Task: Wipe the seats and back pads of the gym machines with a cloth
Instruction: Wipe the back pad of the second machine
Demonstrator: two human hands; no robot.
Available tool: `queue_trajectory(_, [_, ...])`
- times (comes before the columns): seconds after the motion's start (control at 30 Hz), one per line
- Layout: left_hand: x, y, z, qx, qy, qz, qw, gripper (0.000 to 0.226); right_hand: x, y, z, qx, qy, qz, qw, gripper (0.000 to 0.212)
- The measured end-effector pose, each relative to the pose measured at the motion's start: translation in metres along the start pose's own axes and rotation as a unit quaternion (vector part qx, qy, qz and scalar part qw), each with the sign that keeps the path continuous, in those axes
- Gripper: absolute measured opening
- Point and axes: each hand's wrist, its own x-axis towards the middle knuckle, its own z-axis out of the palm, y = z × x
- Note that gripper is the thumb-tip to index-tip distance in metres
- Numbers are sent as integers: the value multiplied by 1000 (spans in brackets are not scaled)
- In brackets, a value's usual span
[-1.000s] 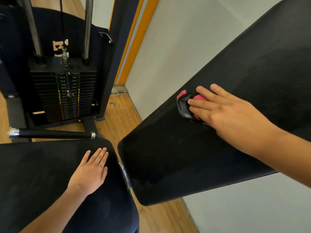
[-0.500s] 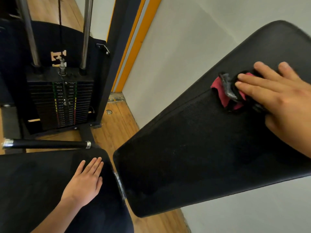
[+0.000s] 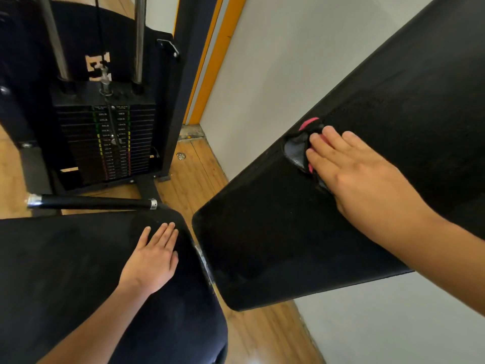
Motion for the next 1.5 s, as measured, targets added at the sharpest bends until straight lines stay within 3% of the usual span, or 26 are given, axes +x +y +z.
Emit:
queue_trajectory(0.47, [-5, 1, -8, 13, -5, -11, 1000, 58, -28, -27, 6, -22, -73, -107, 991, 64])
queue_trajectory(0.7, [-9, 11, -8, -24, -18, -37, 999, 61, -20, -8, -32, 58, 24, 66, 996, 70])
queue_trajectory(0.77, [-10, 13, -11, -29, -36, -37, 998, 62, -19, -8, -33, 52, 16, 91, 994, 67])
queue_trajectory(0.87, [-13, 12, -10, -22, -30, -29, 999, 63, -25, -20, -12, -8, -36, 50, 998, 67])
queue_trajectory(1.0, [-15, 10, -7, -15, -25, -28, 999, 61, -45, -58, 31, 8, -85, -38, 996, 59])
queue_trajectory(1.17, [-26, 26, -3, -58, 7, -22, 998, 61, -57, -93, 39, 6, -166, -112, 980, 68])
queue_trajectory(1.4, [-76, 83, 8, -94, 9, 5, 996, 62, -45, -67, 34, 54, -71, -31, 996, 63])
queue_trajectory(1.5, [-91, 85, 19, -69, 15, 22, 997, 66, -44, -79, 35, 33, -83, -19, 996, 64])
